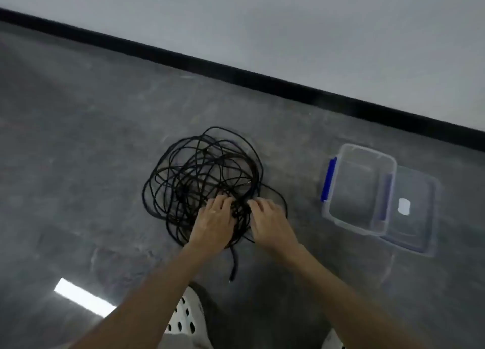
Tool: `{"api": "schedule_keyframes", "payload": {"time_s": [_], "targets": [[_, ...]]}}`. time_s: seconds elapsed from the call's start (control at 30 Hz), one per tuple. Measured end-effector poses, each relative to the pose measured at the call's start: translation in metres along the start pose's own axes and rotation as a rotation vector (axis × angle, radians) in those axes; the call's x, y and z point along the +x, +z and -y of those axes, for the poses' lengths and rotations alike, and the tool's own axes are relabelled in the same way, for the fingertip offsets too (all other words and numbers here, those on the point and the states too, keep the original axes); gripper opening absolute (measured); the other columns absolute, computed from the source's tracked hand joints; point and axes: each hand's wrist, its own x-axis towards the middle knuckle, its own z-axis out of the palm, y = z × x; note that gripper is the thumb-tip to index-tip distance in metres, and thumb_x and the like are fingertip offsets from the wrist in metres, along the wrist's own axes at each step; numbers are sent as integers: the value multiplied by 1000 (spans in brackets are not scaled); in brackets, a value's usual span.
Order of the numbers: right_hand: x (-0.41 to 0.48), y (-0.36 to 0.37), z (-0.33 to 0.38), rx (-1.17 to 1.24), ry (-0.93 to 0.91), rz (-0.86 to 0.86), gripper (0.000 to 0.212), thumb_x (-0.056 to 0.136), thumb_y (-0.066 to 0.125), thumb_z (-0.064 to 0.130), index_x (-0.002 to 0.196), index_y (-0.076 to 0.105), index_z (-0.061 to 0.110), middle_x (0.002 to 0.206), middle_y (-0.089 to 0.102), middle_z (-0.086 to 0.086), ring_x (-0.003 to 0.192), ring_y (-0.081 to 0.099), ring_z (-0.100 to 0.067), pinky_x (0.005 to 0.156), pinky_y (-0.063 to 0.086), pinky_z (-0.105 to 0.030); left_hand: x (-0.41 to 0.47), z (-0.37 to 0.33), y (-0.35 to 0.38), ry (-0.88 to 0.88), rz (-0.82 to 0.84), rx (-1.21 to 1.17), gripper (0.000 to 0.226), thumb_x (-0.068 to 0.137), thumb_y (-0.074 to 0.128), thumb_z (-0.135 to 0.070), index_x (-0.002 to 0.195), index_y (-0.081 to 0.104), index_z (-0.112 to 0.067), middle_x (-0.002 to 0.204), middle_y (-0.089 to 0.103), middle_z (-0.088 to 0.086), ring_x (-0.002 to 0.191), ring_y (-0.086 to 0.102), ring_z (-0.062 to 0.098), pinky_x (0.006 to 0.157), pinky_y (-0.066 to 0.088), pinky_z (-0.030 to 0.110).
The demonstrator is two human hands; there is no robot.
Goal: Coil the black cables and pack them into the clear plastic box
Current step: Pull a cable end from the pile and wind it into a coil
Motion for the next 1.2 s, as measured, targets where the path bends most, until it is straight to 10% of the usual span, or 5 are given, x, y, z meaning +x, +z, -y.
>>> {"api": "schedule_keyframes", "payload": {"time_s": [0.33,0.7,0.9,1.07,1.2], "targets": [[0,66,2,-20,-4,35,42,89,31,9,126,50,3,113,56,-15,100,53,-35,80,44,-42,21,27,65,-169,335,-160,51,99,44,-25,148,30,-21,154,24,10,139,25,29,111,32,43],[18,-5,40,585,264,118,42,90,47,4,132,46,10,115,63,-7,101,61,-21,79,50,-27,15,-11,-13,-57,-18,-650,40,91,51,4,129,58,-7,123,63,11,117,58,24,102,44,32],[22,-68,56,1044,543,-97,21,91,48,2,100,52,19,99,63,-9,96,63,-25,86,54,-41,-10,-34,-95,71,-95,-730,65,89,54,7,147,35,-13,120,64,10,109,61,23,92,49,29],[-5,-133,60,698,337,-260,52,89,49,-8,127,35,24,91,59,0,80,61,-13,67,53,-24,-39,-59,-142,199,-89,-897,38,89,53,7,121,59,-13,104,67,-10,96,61,1,81,47,11],[-21,-156,60,566,320,-247,19,92,46,-9,105,55,2,70,47,-6,56,45,-8,52,40,-20,-45,-70,-162,417,-58,-945,38,86,56,7,116,69,-12,111,71,1,102,65,6,86,54,21]]}}
